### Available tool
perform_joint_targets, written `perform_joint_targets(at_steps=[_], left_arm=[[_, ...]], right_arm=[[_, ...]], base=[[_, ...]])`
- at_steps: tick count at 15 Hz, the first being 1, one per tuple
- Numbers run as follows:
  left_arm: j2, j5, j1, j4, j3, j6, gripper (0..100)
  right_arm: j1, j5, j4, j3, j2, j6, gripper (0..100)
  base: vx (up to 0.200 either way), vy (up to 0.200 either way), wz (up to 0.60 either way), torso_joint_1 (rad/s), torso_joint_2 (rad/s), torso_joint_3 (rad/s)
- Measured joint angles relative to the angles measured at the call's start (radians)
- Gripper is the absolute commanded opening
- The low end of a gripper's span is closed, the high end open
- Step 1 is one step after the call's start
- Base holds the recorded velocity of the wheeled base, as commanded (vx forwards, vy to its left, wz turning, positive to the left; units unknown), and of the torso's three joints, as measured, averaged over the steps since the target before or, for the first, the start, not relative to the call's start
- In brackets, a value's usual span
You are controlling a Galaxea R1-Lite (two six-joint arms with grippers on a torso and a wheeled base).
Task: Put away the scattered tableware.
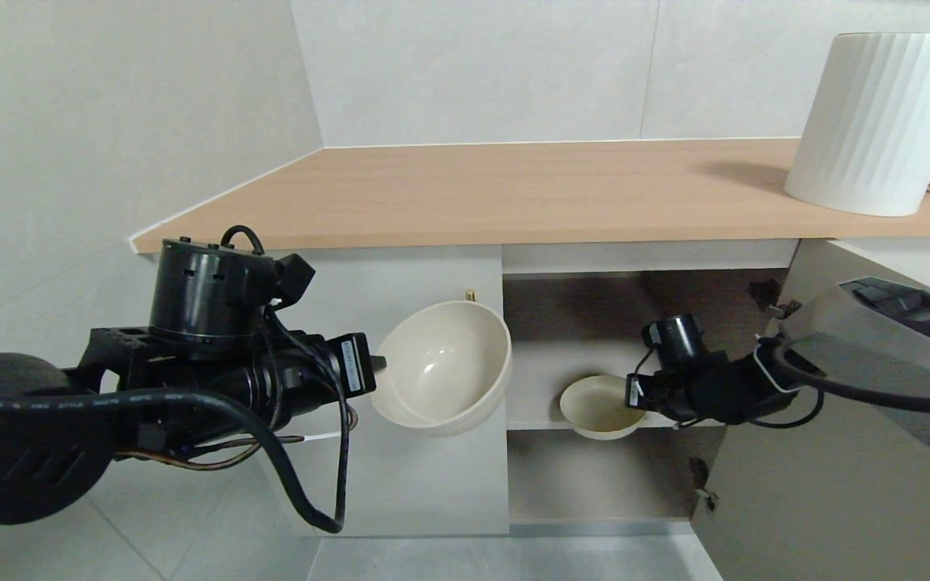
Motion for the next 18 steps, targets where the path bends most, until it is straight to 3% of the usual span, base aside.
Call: perform_joint_targets(at_steps=[8, 13, 14, 18], left_arm=[[0.008, 0.002, -0.001, 0.000, 0.000, 0.000, 0], [0.009, 0.002, -0.001, 0.000, 0.000, 0.000, 0], [0.009, 0.002, -0.001, 0.000, 0.000, 0.000, 0], [0.009, 0.003, -0.004, -0.001, 0.000, -0.001, 0]], right_arm=[[-0.040, -0.101, -0.018, -0.167, 0.134, 0.049, 0], [-0.046, -0.104, -0.017, -0.200, 0.160, 0.052, 0], [-0.049, -0.104, -0.017, -0.206, 0.162, 0.052, 100], [-0.055, -0.104, -0.017, -0.224, 0.168, 0.077, 100]], base=[[0.000, 0.000, 0.00, 0.000, 0.00, 0.000], [0.000, 0.000, 0.00, 0.000, 0.00, 0.000], [0.000, 0.000, 0.00, 0.000, 0.00, 0.000], [0.000, 0.000, 0.00, 0.000, 0.00, 0.000]])
